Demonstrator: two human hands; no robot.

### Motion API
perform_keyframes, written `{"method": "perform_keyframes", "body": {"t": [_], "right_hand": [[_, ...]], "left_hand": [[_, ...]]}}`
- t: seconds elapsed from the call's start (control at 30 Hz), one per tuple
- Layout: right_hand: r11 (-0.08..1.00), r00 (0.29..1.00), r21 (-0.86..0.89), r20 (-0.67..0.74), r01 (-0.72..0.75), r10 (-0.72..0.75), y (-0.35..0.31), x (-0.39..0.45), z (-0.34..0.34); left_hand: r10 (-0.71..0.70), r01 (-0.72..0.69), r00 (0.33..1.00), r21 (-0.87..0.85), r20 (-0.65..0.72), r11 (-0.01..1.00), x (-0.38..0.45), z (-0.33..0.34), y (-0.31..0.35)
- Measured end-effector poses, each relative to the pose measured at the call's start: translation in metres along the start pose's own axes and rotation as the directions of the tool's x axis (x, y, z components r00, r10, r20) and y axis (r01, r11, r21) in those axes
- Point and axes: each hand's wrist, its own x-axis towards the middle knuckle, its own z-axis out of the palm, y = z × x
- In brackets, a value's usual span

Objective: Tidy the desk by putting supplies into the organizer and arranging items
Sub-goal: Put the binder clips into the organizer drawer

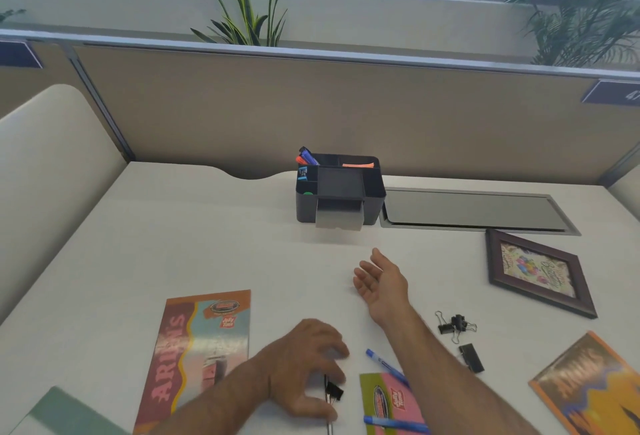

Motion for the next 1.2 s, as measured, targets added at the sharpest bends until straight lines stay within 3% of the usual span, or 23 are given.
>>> {"method": "perform_keyframes", "body": {"t": [0.1, 0.2, 0.3, 0.53, 0.63, 0.7, 0.87, 0.97, 1.07, 1.2], "right_hand": [[0.999, 1.000, -0.043, 0.001, 0.009, -0.009, 0.004, -0.004, -0.007], [0.995, 1.000, -0.102, 0.006, 0.025, -0.024, 0.007, -0.007, -0.012], [0.987, 0.999, -0.154, 0.041, 0.038, -0.032, 0.008, -0.009, -0.016], [0.970, 0.994, -0.228, 0.085, 0.082, -0.064, 0.009, -0.012, -0.021], [0.918, 0.981, -0.348, 0.075, 0.192, -0.177, 0.010, -0.007, -0.022], [0.824, 0.951, -0.475, 0.115, 0.307, -0.288, 0.010, -0.004, -0.022], [0.623, 0.881, -0.628, 0.264, 0.466, -0.393, 0.011, -0.006, -0.023], [0.647, 0.879, -0.595, 0.314, 0.477, -0.359, 0.013, -0.008, -0.025], [0.751, 0.886, -0.497, 0.385, 0.434, -0.258, 0.015, -0.011, -0.022], [0.776, 0.864, -0.495, 0.487, 0.391, -0.125, 0.011, -0.020, -0.009]], "left_hand": [[-0.028, 0.027, 0.999, -0.014, -0.023, 1.000, -0.004, 0.009, 0.006], [-0.141, 0.134, 0.988, -0.100, -0.067, 0.986, -0.001, 0.013, 0.012], [-0.186, 0.183, 0.982, -0.115, -0.019, 0.976, 0.007, 0.013, 0.020], [-0.164, 0.155, 0.985, 0.131, 0.061, 0.979, 0.016, 0.013, 0.020], [-0.188, 0.173, 0.981, 0.253, 0.039, 0.952, 0.019, 0.016, 0.013], [-0.231, 0.225, 0.973, 0.264, -0.005, 0.938, 0.023, 0.014, 0.009], [-0.463, 0.476, 0.879, 0.184, -0.115, 0.860, 0.041, 0.005, 0.008], [-0.551, 0.564, 0.799, -0.018, -0.243, 0.826, 0.046, 0.005, 0.003], [-0.597, 0.540, 0.694, -0.257, -0.403, 0.802, 0.052, -0.003, 0.000], [-0.487, 0.430, 0.667, -0.243, -0.564, 0.870, 0.065, -0.016, -0.002]]}}
